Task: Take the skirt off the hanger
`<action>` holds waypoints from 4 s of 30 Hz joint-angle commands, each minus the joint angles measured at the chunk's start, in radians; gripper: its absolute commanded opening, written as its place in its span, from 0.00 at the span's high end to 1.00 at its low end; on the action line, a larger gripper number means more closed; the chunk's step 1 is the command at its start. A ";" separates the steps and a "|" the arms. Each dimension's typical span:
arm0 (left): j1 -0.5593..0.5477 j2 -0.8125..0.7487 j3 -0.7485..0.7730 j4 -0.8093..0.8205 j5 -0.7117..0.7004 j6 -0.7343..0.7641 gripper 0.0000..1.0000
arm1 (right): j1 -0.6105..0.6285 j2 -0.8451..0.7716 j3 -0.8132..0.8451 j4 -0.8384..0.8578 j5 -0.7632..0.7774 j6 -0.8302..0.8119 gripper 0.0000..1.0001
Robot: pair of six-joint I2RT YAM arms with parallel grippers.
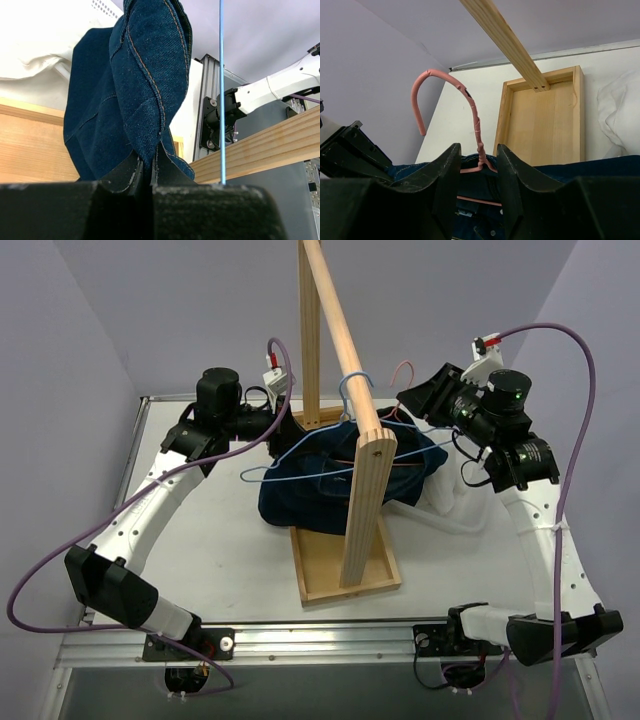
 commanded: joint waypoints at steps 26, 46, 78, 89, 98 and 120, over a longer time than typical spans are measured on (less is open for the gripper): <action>-0.139 -0.210 -0.070 0.069 -0.303 0.136 0.06 | 0.081 0.015 -0.009 -0.027 0.185 0.092 1.00; -0.383 -0.151 -0.162 0.125 -1.185 0.386 0.06 | 0.117 0.050 0.031 -0.057 0.264 0.249 1.00; -0.268 -0.107 0.011 0.104 -1.373 0.285 0.98 | 0.120 -0.132 -0.087 -0.231 0.212 -0.058 1.00; -0.153 -0.131 0.068 0.142 -1.267 0.159 0.98 | 0.122 -0.203 -0.201 -0.263 0.168 -0.113 1.00; -0.106 -0.089 0.113 0.032 -1.224 0.104 0.98 | 0.120 -0.257 -0.212 -0.223 0.179 -0.096 1.00; -0.046 -0.343 -0.446 0.220 -0.818 -0.019 0.98 | 0.113 0.177 0.395 -0.129 0.067 -0.047 1.00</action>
